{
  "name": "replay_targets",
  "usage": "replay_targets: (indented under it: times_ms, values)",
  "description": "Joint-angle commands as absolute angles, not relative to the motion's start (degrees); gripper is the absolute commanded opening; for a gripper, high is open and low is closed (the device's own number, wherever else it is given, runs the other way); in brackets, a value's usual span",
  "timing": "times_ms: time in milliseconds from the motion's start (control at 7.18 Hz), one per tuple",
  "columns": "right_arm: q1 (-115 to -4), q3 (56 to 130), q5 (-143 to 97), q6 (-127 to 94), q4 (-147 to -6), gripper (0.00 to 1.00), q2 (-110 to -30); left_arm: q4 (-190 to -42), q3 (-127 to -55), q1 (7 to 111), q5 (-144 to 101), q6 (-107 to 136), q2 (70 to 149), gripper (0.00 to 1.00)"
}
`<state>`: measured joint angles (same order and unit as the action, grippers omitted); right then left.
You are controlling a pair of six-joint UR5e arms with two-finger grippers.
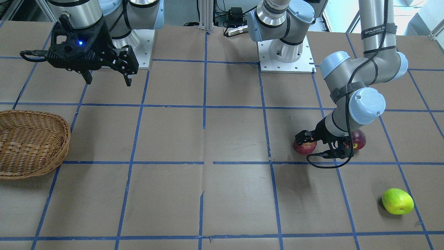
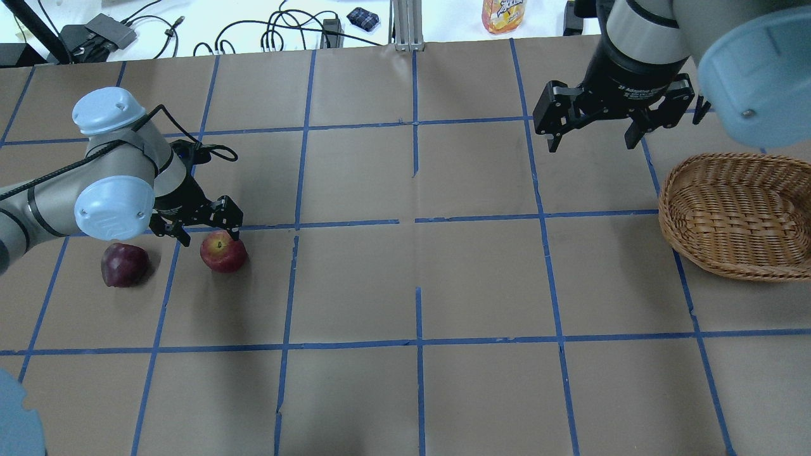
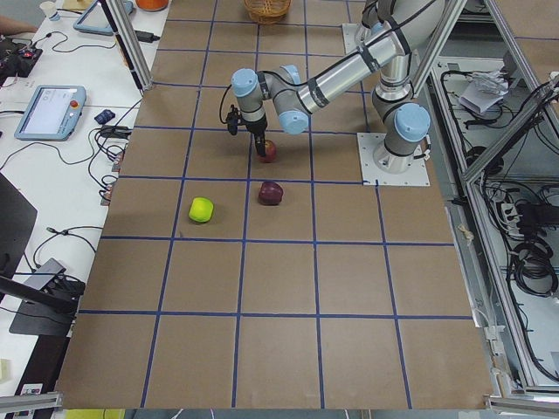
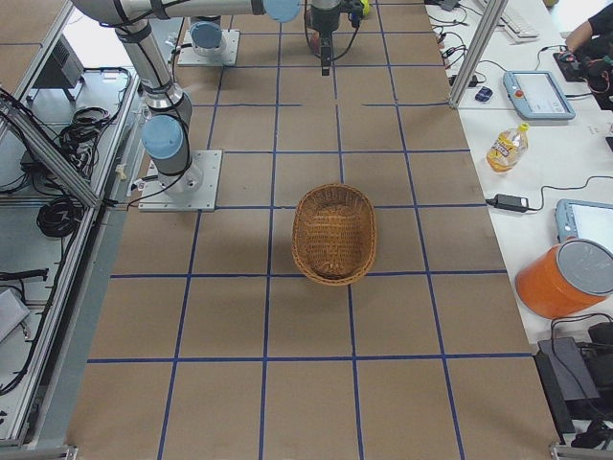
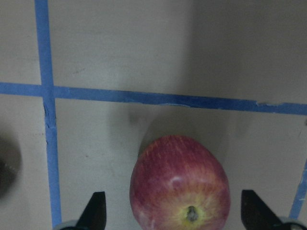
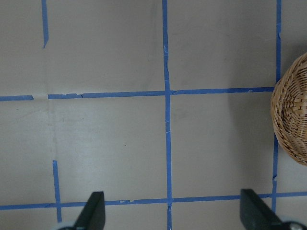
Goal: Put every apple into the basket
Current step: 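Close the left gripper on the red-yellow apple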
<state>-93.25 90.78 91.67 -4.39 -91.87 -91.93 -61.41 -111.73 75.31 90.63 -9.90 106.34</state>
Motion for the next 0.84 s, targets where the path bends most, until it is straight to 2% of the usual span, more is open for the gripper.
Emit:
replay_targets:
  times_ms: [0,139,278,418,557,696]
  values:
    - [-93.3,90.7,91.7,-4.4,-91.9,1.0,-91.9,-61.2,-113.6,75.5,88.2,-9.8,107.4,1.0]
    - [-93.3,90.8,91.7,-4.4,-91.9,1.0,-91.9,-57.9,-114.3,75.2,88.3,-11.0,107.8,1.0]
    - [-93.3,90.8,91.7,-4.4,-91.8,1.0,-91.9,-56.1,-114.6,75.3,89.3,-11.8,107.5,0.61]
    - [-93.3,90.8,91.7,-4.4,-91.9,1.0,-91.9,-55.8,-114.3,75.3,90.0,-11.4,107.1,0.05]
    - [-93.3,90.8,91.7,-4.4,-91.8,1.0,-91.9,-56.2,-113.3,76.6,89.3,-8.9,105.7,0.0]
    - [-93.3,91.1,91.7,-4.5,-91.8,1.0,-92.0,-57.9,-110.9,79.7,85.3,-2.4,106.1,0.0]
